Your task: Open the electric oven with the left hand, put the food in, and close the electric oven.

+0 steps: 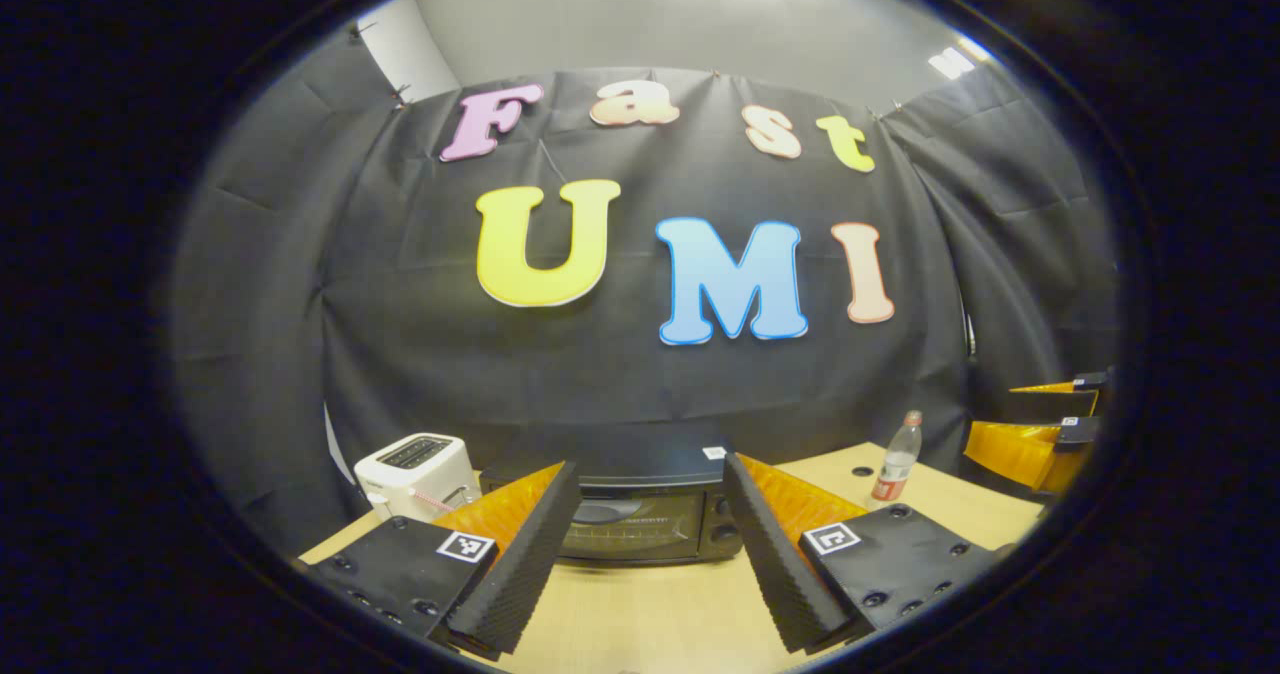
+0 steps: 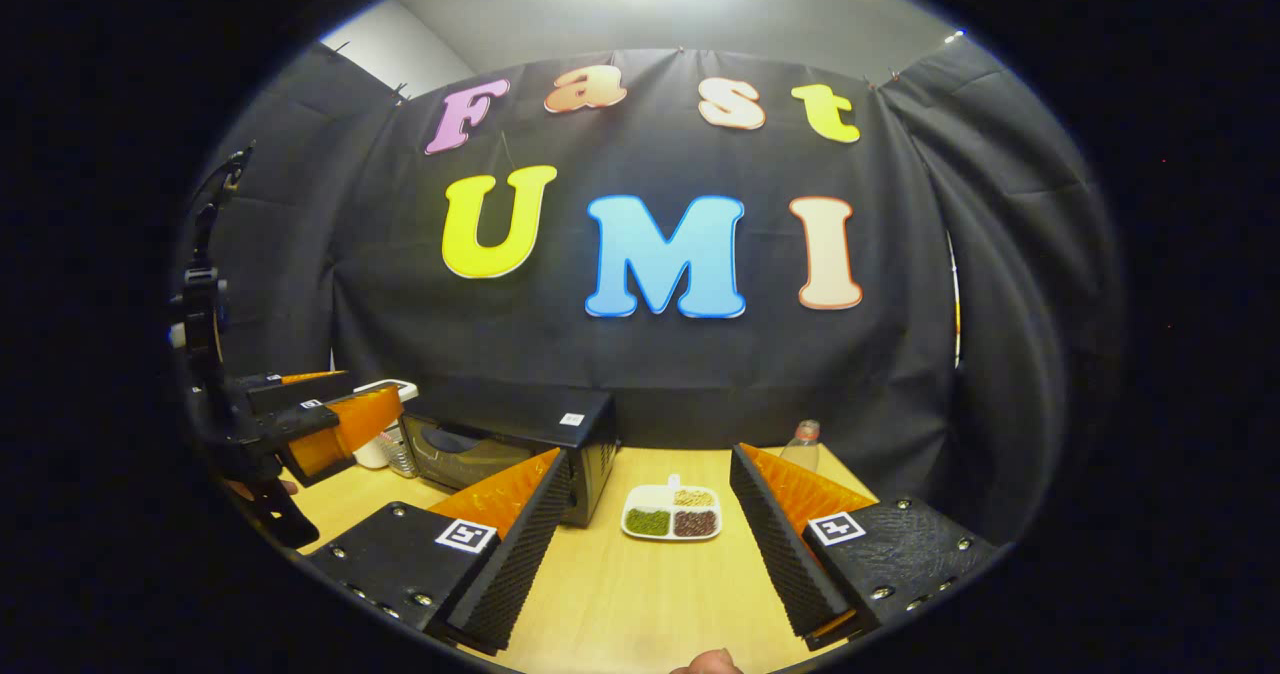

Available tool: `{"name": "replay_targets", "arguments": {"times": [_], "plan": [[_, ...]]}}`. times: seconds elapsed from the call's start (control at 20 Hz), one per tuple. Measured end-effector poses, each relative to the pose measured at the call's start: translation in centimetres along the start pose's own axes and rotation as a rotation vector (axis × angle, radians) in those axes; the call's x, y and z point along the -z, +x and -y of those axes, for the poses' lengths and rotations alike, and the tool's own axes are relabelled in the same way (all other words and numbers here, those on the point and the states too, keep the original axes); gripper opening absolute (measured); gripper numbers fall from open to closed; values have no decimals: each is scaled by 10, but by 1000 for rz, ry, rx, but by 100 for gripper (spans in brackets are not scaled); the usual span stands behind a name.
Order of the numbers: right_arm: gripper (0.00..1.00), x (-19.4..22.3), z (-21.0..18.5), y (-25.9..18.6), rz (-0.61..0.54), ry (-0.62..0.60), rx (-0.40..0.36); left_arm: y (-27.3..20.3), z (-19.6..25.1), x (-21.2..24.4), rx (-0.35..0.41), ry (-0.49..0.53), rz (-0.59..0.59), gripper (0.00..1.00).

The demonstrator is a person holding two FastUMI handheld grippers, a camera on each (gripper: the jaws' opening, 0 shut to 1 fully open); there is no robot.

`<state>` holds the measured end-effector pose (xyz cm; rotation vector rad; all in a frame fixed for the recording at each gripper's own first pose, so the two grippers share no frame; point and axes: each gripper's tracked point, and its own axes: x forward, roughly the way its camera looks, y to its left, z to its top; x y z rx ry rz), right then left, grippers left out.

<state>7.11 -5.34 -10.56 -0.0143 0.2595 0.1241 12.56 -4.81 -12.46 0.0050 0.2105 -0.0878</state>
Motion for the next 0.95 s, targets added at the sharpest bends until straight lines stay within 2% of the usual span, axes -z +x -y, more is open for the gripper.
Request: {"name": "replay_targets", "arguments": {"times": [0.15, 0.4, 0.6, 0.95], "plan": [[98, -13, 14, -20, 48, -37, -25, -36, 16, -21, -17, -16, 24, 100], [98, -19, 18, -46, 60, 3, -43, -80, 22, -37, -36, 4, 51, 100], [98, -27, 18, -62, 85, 30, -7, -105, 15, -37, -36, 40, 48, 100], [98, -35, 0, -78, 95, 76, 11, -129, 4, -48, -35, 58, 72, 100]]}}
